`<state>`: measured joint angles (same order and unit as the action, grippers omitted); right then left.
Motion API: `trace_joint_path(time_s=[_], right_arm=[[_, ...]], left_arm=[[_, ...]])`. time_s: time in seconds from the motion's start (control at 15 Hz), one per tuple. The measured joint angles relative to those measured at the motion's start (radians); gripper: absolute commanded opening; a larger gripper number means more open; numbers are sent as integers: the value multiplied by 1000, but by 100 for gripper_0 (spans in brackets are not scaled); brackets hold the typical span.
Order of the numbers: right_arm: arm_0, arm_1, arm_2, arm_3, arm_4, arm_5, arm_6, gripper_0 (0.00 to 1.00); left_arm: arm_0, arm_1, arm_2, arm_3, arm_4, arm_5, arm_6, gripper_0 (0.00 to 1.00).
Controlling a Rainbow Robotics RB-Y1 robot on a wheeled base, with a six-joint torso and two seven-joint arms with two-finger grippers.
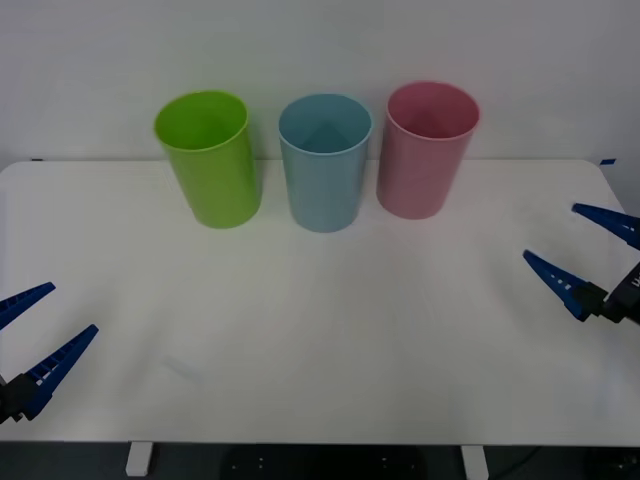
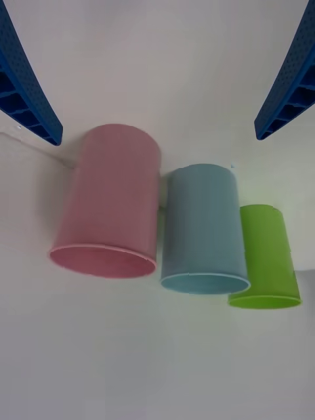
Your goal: Grasp the object on the table and drop it into the matching bin: aluminum can to the light blue bin, PET bottle to the pink bin.
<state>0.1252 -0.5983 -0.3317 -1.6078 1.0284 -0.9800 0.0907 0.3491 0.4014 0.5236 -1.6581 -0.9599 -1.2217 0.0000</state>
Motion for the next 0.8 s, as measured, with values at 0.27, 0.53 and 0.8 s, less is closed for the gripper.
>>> trace_joint_path(time_s=[0.27,0.53,0.8], right_arm=[[79,10,-25,0,-8,-40,28,100],[110,31,-29,0,-9,-71,29,100],[127,43,-26,0,18,-86,23,100]], left_arm=[[0,0,0,0,0,0,0,100],[0,0,0,0,0,0,0,100],[0,0,0,0,0,0,0,100]])
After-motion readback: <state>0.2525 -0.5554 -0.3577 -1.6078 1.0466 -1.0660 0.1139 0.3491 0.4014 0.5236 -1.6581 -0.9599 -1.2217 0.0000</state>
